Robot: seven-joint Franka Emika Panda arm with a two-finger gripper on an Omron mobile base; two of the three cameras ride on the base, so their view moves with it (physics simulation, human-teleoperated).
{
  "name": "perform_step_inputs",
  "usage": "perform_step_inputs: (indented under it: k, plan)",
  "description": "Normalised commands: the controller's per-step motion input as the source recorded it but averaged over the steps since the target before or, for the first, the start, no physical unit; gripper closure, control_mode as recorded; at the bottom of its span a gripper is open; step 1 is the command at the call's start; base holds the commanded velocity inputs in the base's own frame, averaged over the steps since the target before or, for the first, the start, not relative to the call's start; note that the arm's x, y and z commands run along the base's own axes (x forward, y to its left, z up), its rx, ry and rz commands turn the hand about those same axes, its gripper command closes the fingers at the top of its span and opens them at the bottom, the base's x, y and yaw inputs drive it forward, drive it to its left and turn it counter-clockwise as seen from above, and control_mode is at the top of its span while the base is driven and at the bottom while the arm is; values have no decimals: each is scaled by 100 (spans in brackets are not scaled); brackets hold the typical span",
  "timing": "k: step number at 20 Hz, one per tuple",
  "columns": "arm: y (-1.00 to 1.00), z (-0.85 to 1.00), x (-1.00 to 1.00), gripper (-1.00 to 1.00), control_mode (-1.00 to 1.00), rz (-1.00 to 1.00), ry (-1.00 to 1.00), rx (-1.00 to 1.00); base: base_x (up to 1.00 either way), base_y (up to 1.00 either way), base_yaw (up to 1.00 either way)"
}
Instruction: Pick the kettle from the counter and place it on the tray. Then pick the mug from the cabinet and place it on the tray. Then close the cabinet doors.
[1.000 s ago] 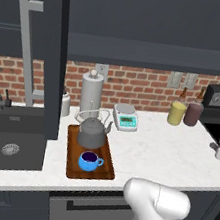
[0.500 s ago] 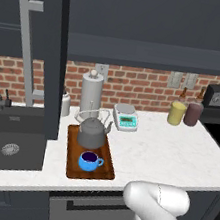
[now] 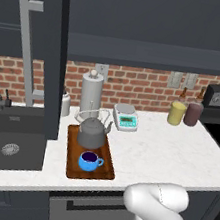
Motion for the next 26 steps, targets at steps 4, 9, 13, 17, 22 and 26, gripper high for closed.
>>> perform_step_inputs:
  k: [4,9,13,17,22,26]
  plan:
    - [-40,5,6,-100,-100,0,-22,5,0,0,0]
    - [-47,11,3,-100,-100,0,-4,4,0,0,0]
    - [-48,2,3,-100,-100,0,0,5,0,0,0]
    - [-47,0,0,-100,-100,-4,0,2,0,0,0]
    - [-46,4,0,-100,-100,-7,7,0,0,0,0]
    - [-46,13,0,-100,-100,-3,1,0,0,0,0]
